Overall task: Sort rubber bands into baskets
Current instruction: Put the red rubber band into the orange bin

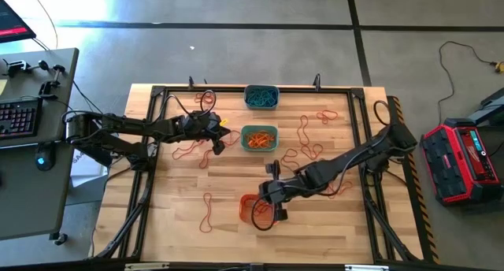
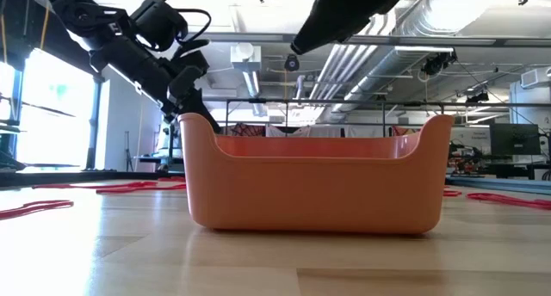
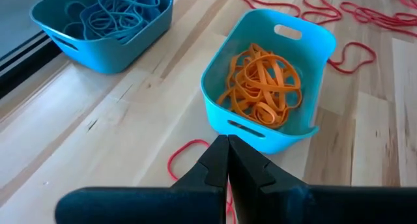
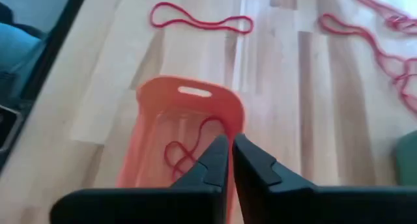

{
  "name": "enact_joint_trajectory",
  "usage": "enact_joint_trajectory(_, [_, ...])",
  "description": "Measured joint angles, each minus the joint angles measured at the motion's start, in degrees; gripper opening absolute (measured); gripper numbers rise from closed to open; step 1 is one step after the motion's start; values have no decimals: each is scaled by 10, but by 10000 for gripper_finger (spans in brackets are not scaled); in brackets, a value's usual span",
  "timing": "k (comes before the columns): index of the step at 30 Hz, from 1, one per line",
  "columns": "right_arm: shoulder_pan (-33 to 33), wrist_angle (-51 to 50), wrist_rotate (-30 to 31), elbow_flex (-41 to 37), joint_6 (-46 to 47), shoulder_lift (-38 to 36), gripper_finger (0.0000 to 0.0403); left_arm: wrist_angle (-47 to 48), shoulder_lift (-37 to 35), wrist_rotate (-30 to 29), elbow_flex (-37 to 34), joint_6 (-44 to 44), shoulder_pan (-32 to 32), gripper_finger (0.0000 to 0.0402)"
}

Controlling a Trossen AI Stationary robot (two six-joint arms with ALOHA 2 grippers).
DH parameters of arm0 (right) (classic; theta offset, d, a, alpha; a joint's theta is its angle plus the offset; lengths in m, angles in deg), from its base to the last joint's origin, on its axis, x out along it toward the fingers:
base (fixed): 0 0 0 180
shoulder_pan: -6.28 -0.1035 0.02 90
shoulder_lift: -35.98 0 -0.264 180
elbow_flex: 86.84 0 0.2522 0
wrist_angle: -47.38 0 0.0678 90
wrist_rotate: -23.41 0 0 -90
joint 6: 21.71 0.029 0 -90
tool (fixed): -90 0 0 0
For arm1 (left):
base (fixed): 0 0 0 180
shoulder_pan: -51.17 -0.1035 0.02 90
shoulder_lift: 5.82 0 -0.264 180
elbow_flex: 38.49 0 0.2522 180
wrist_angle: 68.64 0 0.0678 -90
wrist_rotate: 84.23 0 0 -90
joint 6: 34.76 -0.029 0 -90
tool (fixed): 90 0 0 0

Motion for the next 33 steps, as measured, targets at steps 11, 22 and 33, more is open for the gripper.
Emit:
enact_joint_trajectory(11, [49,199,4,-125,-29,-23,0,19,0,-26,2,39,-46,0])
enact_joint_trajectory(22, [69,304,84,-294,-37,-195,0,185,0,-36,59,-5,-154,2])
enact_joint_trajectory(33, [37,396,155,-435,21,-297,0,188,10,15,77,-120,-236,69])
